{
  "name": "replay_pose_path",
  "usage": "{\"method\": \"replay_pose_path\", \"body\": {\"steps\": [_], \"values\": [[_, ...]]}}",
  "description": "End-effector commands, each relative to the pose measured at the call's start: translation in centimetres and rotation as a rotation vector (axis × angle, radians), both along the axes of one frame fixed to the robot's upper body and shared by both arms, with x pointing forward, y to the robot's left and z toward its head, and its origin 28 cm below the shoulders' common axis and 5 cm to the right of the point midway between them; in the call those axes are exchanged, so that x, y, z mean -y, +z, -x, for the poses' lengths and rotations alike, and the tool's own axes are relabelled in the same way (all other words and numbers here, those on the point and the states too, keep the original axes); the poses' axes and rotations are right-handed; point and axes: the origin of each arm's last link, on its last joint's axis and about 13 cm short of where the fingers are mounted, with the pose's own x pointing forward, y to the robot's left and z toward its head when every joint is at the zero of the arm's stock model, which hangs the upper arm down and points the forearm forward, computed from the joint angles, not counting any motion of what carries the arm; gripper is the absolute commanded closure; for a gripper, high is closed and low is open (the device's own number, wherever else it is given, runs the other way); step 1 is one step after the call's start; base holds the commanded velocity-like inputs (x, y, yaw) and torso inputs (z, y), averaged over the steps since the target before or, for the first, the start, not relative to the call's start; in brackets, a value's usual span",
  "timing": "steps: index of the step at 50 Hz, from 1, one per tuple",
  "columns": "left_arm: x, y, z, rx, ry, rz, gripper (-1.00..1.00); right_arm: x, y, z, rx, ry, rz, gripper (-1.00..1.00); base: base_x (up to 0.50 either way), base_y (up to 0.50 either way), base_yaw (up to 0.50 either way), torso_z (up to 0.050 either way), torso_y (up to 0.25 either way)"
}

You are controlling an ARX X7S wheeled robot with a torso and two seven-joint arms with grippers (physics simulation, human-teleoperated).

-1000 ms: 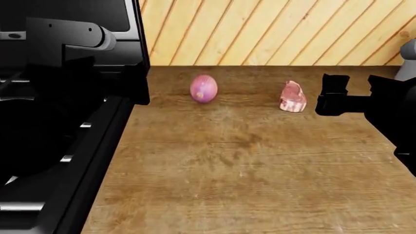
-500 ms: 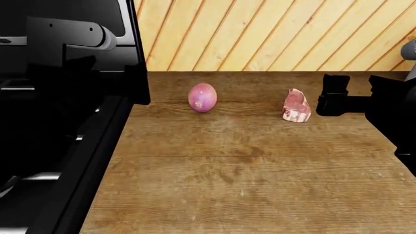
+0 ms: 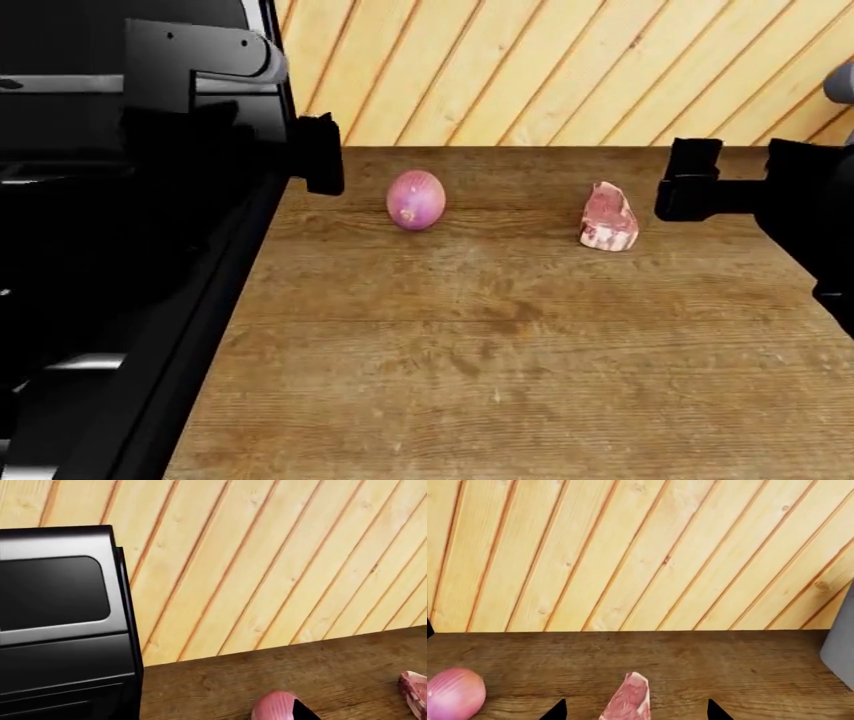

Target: Place both pans onto different burners. Then place the onion and the steak on different pans.

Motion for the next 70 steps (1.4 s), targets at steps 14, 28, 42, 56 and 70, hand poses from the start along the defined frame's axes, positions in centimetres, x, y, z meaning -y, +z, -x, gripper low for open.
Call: {"method": "replay_pose_path", "body": {"steps": [14,28,42,56,70], "values": [[2.5,-0.1,-3.8,-0.004,-0.033,-0.033,-1.00,1.0,1.4,-0.7,0.009,-0.049,0.051,-1.00,0.00,0.00,0.00,0.000,0.000],[2.7,0.3,-3.7,-0.008,-0.046,-0.036,-1.00,1.0,1.5,-0.5,0.011,-0.053,0.051,-1.00,0.00,0.00,0.00,0.000,-0.070],[2.8,0.4,-3.6,-0.005,-0.049,-0.038,-1.00,1.0,1.4,-0.6,0.010,-0.048,0.054,-1.00,0.00,0.00,0.00,0.000,-0.122],[2.7,0.6,-3.5,-0.003,-0.049,-0.042,-1.00,0.9,1.4,-0.7,0.011,-0.046,0.054,-1.00,0.00,0.00,0.00,0.000,-0.122],[2.8,0.6,-3.5,-0.001,-0.054,-0.043,-1.00,0.8,1.3,-0.8,0.008,-0.041,0.053,-1.00,0.00,0.00,0.00,0.000,-0.121]]}}
